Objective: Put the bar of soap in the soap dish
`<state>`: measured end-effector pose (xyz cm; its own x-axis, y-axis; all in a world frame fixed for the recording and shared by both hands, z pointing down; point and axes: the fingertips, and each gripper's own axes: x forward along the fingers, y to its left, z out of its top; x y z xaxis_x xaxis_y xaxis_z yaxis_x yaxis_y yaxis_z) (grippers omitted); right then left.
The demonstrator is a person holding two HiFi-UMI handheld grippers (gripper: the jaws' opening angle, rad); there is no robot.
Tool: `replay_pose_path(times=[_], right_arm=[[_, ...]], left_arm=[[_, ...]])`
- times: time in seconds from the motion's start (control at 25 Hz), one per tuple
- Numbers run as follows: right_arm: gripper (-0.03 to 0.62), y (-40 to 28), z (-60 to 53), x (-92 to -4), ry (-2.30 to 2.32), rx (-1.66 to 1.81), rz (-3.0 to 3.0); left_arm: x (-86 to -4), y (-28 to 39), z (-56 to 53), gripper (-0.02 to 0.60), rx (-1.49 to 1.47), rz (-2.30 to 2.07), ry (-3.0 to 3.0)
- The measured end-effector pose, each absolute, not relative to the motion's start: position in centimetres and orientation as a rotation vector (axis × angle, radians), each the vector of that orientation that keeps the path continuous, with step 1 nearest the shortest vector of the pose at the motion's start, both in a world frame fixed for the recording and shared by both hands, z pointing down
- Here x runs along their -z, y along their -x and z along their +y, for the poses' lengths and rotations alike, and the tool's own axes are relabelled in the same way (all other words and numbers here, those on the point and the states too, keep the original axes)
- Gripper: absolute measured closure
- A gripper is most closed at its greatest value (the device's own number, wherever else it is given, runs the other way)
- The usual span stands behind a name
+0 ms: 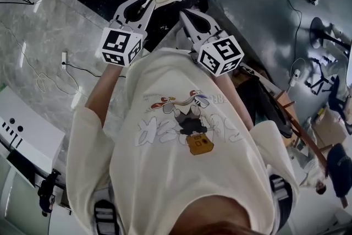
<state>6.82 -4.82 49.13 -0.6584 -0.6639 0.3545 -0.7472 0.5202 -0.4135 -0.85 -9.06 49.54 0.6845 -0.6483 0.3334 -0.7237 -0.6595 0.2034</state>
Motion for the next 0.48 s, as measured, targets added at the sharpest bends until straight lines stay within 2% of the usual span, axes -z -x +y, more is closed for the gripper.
replay_pose_path(times=[0.08, 0.28, 0.48], right_arm=[[0.588, -5.9, -4.3, -48.8, -1.229, -0.795, -2.605], [0.588, -4.0, -2.8, -49.0, -1.369, -0.761, -2.567], [0.588, -0.8, 3.5, -51.2, -1.453, -0.862, -2.443]], left_arm=[[-48.0, 2.0, -8.0, 0.575, -0.279, -1.147, -2.552], [-45.1, 4.4, -5.0, 0.575, -0.133, -1.179, -2.523], [-44.4, 7.6, 1.9, 0.575, -0.027, -1.159, -2.397]])
